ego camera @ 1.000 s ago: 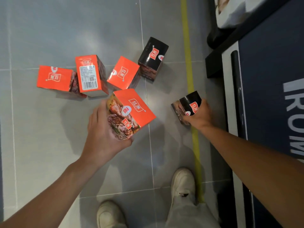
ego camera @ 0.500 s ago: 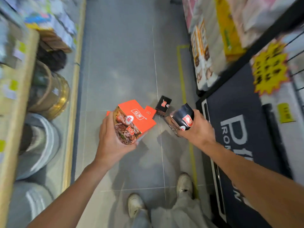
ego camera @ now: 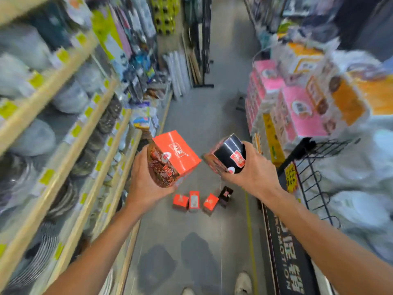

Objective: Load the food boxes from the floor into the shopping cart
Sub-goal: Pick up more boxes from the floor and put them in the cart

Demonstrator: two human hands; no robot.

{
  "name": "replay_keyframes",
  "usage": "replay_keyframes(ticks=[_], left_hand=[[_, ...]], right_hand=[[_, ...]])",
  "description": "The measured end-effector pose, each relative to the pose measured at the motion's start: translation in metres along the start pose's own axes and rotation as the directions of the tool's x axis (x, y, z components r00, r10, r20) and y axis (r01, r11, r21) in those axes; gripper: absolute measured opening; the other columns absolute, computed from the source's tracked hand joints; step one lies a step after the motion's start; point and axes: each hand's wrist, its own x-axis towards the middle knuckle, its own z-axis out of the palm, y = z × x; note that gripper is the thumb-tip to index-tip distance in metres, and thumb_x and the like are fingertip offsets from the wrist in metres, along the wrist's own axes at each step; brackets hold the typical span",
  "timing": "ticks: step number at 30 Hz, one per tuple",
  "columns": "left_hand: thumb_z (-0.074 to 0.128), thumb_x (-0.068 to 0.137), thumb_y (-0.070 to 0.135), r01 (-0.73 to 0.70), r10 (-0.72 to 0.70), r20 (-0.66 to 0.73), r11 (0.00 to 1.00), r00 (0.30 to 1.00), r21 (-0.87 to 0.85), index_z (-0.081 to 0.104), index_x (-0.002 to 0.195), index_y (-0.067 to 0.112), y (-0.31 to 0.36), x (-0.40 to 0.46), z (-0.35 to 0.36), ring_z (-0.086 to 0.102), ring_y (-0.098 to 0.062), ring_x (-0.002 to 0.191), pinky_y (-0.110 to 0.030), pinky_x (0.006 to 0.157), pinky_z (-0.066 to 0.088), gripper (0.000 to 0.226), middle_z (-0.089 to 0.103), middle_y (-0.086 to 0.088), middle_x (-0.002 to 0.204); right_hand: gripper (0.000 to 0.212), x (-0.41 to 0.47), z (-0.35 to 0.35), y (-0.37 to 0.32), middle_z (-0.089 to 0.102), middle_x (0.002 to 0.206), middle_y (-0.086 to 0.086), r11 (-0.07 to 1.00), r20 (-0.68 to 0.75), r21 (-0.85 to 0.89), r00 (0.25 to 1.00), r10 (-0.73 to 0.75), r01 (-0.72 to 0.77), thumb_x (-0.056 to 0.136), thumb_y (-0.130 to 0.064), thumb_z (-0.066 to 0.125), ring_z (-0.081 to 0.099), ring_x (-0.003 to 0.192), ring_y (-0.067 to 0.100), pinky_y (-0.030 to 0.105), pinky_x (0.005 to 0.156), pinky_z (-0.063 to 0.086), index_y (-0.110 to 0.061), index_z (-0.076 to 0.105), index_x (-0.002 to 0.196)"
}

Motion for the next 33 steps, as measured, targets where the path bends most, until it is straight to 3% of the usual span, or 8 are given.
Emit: replay_keyframes(ticks=[3,10,14,19,24,28,30,33], left_hand=[[0.095,0.047,0.062,-0.073,0.072,-0.093,0.997,0.993,-0.004,0.033,0.151,0.026,0.039,-0.009,-0.04,0.049,-0.023,0.136,-0.056,0.107,0.045,0.126,0.047,0.001,0.142],[0.096,0.051,0.053,-0.178,0.206,-0.219,0.974,0.954,0.139,0.031,0.148,0.039,0.093,-0.043,-0.115,0.043,-0.014,0.137,-0.045,0.113,0.039,0.118,0.044,0.015,0.139],[0.097,0.049,0.057,-0.124,0.181,-0.255,0.967,0.95,0.222,0.029,0.153,0.029,0.104,-0.062,-0.138,0.042,-0.018,0.138,-0.054,0.108,0.044,0.127,0.044,0.005,0.143],[0.086,0.044,0.069,-0.043,0.141,-0.381,0.966,0.914,0.256,0.025,0.149,0.044,0.128,-0.099,-0.145,0.04,-0.013,0.134,-0.042,0.107,0.04,0.124,0.038,0.016,0.137],[0.094,0.048,0.057,0.112,0.073,-0.529,0.944,0.845,0.309,0.023,0.156,0.03,0.142,-0.141,-0.161,0.035,-0.01,0.138,-0.044,0.112,0.036,0.133,0.036,0.007,0.148],[0.095,0.045,0.049,0.174,0.098,-0.624,0.916,0.775,0.361,0.032,0.151,0.024,0.152,-0.188,-0.18,0.043,-0.017,0.132,-0.045,0.109,0.04,0.126,0.043,0.008,0.139],[0.094,0.044,0.049,0.216,0.094,-0.67,0.906,0.737,0.365,0.031,0.152,0.03,0.158,-0.218,-0.189,0.041,-0.015,0.133,-0.038,0.109,0.037,0.126,0.039,0.016,0.137],[0.087,0.044,0.058,0.248,0.107,-0.731,0.899,0.674,0.36,0.022,0.144,0.056,0.167,-0.27,-0.2,0.042,-0.012,0.131,-0.037,0.106,0.037,0.119,0.038,0.024,0.132]], right_hand=[[0.081,-0.01,-0.031,-0.041,0.064,0.119,-0.012,0.997,-0.063,0.017,0.996,-0.069,0.07,0.065,-0.062,0.076,0.067,0.098,0.021,0.041,0.075,0.058,-0.032,0.041,0.132],[0.081,-0.027,-0.065,-0.107,0.064,0.117,-0.013,0.976,-0.105,0.061,0.974,-0.203,0.21,0.063,-0.059,0.078,0.066,0.097,0.017,0.037,0.077,0.056,-0.031,0.044,0.13],[0.081,-0.028,-0.075,-0.128,0.064,0.117,-0.014,0.949,-0.091,0.091,0.952,-0.294,0.302,0.063,-0.062,0.077,0.066,0.1,0.019,0.038,0.078,0.055,-0.033,0.042,0.131],[0.082,-0.021,-0.086,-0.147,0.063,0.12,-0.014,0.893,-0.022,0.097,0.898,-0.44,0.44,0.064,-0.065,0.075,0.066,0.101,0.017,0.035,0.078,0.053,-0.034,0.04,0.132],[0.079,-0.018,-0.087,-0.177,0.063,0.114,-0.011,0.799,0.033,0.16,0.806,-0.591,0.579,0.065,-0.061,0.072,0.065,0.096,0.02,0.036,0.076,0.055,-0.033,0.04,0.132],[0.083,-0.033,-0.081,-0.208,0.063,0.115,-0.012,0.719,0.091,0.249,0.723,-0.685,0.649,0.063,-0.061,0.074,0.064,0.098,0.016,0.032,0.074,0.051,-0.034,0.04,0.134],[0.084,-0.048,-0.076,-0.226,0.064,0.115,-0.012,0.669,0.114,0.289,0.669,-0.734,0.685,0.063,-0.063,0.075,0.065,0.099,0.016,0.031,0.073,0.05,-0.034,0.041,0.134],[0.084,-0.082,-0.064,-0.253,0.065,0.116,-0.013,0.577,0.13,0.363,0.574,-0.809,0.731,0.064,-0.066,0.076,0.065,0.1,0.016,0.03,0.068,0.045,-0.035,0.043,0.134]])
